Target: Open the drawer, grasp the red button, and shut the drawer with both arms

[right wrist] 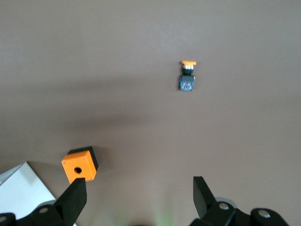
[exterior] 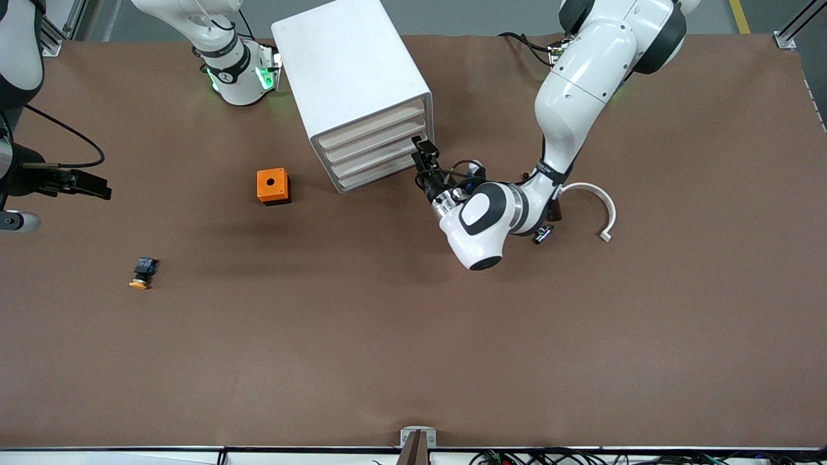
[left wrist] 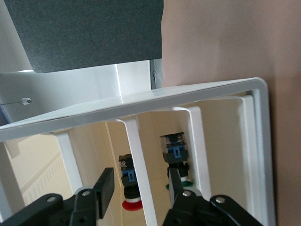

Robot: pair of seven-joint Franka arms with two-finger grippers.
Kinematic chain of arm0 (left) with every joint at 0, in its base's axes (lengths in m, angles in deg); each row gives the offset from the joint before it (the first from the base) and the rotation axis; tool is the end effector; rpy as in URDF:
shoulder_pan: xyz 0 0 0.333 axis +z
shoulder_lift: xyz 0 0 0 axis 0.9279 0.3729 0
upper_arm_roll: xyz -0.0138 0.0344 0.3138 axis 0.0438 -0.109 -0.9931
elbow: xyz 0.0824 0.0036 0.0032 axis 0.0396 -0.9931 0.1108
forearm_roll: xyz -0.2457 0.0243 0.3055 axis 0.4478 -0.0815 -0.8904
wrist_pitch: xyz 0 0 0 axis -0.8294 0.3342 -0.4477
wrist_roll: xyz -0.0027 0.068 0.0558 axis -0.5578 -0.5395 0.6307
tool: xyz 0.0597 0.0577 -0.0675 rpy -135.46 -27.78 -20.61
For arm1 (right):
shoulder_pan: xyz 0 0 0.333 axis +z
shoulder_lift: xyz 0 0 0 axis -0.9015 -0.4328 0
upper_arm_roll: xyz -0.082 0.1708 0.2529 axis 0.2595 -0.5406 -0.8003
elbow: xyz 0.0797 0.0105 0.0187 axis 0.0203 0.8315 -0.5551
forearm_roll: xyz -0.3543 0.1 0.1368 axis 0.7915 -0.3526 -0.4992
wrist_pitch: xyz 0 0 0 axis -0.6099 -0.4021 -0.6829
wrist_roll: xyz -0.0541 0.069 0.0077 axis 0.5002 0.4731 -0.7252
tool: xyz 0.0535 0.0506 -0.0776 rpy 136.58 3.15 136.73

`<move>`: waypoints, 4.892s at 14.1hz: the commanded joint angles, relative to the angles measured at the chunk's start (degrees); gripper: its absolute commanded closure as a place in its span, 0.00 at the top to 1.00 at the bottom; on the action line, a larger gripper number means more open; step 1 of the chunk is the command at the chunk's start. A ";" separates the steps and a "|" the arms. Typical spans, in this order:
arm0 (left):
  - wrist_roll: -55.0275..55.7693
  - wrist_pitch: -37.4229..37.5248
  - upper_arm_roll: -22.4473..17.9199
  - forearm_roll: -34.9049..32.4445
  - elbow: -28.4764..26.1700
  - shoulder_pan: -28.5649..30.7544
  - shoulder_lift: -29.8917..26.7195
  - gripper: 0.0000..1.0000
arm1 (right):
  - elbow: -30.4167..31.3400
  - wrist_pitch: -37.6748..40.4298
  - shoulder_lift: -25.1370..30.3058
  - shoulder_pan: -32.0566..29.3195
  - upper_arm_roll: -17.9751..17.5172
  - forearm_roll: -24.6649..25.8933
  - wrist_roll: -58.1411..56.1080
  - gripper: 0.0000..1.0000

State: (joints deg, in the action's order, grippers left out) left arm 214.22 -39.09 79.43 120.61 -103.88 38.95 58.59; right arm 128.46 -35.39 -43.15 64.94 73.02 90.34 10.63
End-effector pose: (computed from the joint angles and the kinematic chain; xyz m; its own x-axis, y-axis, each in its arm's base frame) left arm 0.4634 -0.4644 0.1912 -0.3722 0.9178 -0.1385 0.2341 -0.0516 -0.9708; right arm 0.5777 -0.0487 0.5516 0.9876 -0.0602 -0.1451 -0.0542 -0.9975 0.0449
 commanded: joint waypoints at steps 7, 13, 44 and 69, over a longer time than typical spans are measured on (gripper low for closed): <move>1.01 2.06 1.19 0.90 -1.01 -2.83 0.46 0.54 | 0.08 3.54 5.42 7.74 -0.23 0.26 19.83 1.00; 0.58 2.06 1.28 0.99 -0.92 -3.89 1.16 0.34 | -1.87 6.27 7.18 13.91 -0.41 -1.40 44.02 1.00; -1.44 -6.81 -0.39 0.99 0.40 6.48 2.57 0.19 | -16.98 8.03 -1.42 28.67 -0.59 -4.83 78.14 1.00; -47.02 -4.44 -0.48 -9.27 5.49 12.55 -2.27 1.00 | -21.29 2.67 -12.50 41.07 -0.59 -4.22 97.57 1.00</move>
State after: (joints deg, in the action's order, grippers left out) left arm 174.01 -44.21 79.24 115.73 -98.74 51.62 57.76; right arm 108.45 -33.10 -54.84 105.12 72.05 85.36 107.05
